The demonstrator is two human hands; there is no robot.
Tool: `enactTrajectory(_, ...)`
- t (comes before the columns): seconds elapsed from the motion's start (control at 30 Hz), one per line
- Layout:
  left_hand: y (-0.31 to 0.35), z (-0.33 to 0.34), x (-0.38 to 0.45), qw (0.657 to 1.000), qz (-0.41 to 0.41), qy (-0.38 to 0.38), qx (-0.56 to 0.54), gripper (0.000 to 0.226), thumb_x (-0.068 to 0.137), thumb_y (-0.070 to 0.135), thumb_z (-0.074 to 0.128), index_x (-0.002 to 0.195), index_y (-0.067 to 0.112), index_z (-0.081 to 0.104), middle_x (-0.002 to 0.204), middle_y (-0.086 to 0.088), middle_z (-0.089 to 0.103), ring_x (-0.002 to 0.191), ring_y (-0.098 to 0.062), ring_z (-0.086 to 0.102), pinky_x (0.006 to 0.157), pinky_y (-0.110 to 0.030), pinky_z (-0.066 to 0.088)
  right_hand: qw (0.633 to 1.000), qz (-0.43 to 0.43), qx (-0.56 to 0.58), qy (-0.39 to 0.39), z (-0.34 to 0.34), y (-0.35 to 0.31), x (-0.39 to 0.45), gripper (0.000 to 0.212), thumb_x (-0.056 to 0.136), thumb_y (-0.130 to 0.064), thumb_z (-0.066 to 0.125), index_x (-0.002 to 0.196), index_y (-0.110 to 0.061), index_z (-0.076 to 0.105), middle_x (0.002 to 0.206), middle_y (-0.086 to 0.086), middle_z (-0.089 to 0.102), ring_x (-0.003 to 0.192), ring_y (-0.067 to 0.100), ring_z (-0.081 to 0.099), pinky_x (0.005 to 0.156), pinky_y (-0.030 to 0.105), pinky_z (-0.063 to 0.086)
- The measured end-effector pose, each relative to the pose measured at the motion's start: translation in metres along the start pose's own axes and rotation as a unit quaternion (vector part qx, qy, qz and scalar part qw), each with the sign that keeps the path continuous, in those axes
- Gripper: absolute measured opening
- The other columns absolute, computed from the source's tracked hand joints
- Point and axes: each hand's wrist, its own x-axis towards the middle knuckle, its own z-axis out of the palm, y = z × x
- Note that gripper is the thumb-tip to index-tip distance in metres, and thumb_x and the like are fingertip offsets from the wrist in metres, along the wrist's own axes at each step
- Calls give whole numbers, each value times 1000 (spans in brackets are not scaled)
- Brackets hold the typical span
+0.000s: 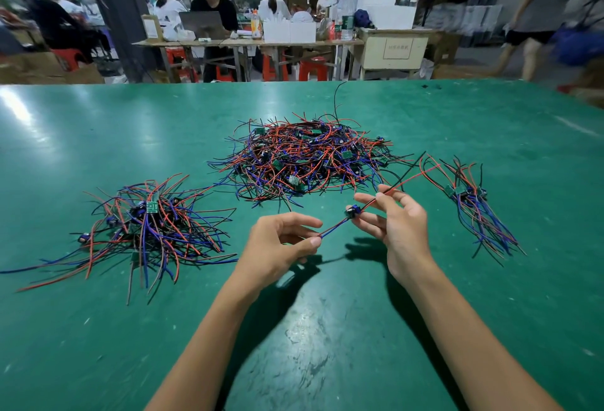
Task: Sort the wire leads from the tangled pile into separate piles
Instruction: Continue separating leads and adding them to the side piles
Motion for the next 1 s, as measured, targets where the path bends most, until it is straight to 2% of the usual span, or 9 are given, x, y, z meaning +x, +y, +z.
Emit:
enactTrajectory(0.2,1,0,0,1000,0,17,10,11,87,13,77,98,17,76,83,-10,77,57,-16,67,56,-25,53,1000,-9,-23,-2,-1,-1,1,7,101,-13,58,107,-16,59,97,10,78,69,25,71,57,29,59)
enactTrajectory(0.33,4,-1,-1,999,-4,34,7,10,86,18,79,96,20,77,83,-10,77,51,-14,61,51,-19,48,1000,-14,-18,3,-1,-3,0,7,102,-13,58,107,-15,59,96,10,78,63,20,70,57,28,59)
enactTrajectory(0.47,6,-3,-2,998,8,58,31,9,85,24,79,94,22,77,80,-3,77,50,-13,59,54,-21,48,1000,-20,-1,1,-1,-5,-2,6,101,-13,59,108,-14,59,92,8,78,65,19,72,58,27,60)
enactTrajectory(0.57,7,-5,-2,997,14,62,35,6,88,24,76,92,19,79,79,1,78,55,-11,57,56,-20,49,1000,-23,-9,2,-1,-5,-1,16,99,-21,64,112,-13,60,90,6,79,71,16,74,59,26,60)
enactTrajectory(0.67,8,-7,-1,998,20,49,33,11,90,22,74,87,14,80,77,0,78,52,-8,54,55,-18,48,999,-36,-17,16,-2,-6,-1,26,93,-26,70,114,-13,62,83,3,78,69,9,72,59,20,57)
enactTrajectory(0.77,10,-7,-3,999,-3,13,37,21,92,29,71,85,12,81,74,-4,77,51,-13,50,54,-19,48,999,-32,-2,24,-4,-7,0,30,90,-26,74,114,-12,64,78,2,78,66,7,72,59,16,54)
enactTrajectory(0.93,15,-9,-6,993,-54,-74,-69,36,88,43,69,87,9,81,74,-12,74,52,-12,55,55,-20,49,998,-5,52,35,-4,-10,1,31,87,-22,77,113,-11,63,72,1,76,60,4,70,57,15,54)
enactTrajectory(1.0,16,-11,-6,992,-54,-90,-76,40,84,50,69,90,12,81,75,-15,72,54,-13,54,58,-20,49,997,-2,61,36,-4,-10,1,28,87,-20,76,110,-11,63,71,1,76,60,4,70,57,14,54)
